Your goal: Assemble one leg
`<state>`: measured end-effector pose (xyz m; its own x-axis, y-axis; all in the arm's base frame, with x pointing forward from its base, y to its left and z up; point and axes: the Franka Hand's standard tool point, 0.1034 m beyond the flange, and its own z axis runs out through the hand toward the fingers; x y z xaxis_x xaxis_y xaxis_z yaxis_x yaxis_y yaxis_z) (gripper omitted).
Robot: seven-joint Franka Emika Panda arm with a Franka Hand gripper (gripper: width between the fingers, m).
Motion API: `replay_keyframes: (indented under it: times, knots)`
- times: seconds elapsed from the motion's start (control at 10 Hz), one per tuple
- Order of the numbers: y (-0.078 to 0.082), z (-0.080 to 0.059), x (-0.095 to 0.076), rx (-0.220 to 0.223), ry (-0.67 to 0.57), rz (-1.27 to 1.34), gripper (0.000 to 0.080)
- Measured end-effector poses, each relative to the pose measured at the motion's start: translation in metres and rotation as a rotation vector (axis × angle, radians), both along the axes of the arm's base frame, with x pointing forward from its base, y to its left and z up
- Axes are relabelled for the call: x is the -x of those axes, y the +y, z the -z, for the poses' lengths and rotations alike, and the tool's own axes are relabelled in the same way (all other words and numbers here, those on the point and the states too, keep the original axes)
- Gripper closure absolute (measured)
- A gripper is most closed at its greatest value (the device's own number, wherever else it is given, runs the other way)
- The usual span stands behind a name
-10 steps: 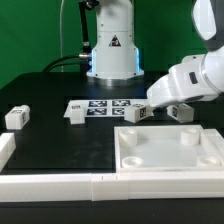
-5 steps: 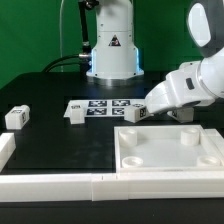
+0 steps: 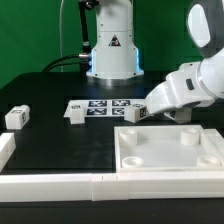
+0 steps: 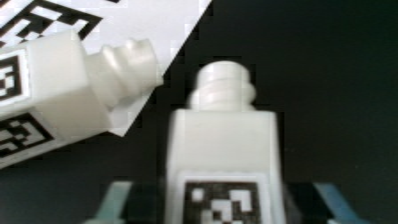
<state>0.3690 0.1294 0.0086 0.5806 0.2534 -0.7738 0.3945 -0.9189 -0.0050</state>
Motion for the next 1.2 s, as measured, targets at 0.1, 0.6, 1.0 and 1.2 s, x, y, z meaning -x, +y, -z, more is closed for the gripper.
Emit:
replay_keyframes:
  times: [0.1,0.6,1.0,1.2]
  knots:
    - [0.0,0.0,0.0,0.0,0.0,0.0,0.0514]
    - [0.0,-0.002,0.0,0.002,0.003,0.0,0.0512]
    - [0.0,-0.075,-0.015,0.094,0.003,0.044,0.0511]
    - [0.003,-0.082,-0.022,0.094,-0.024,0.051,0.0511]
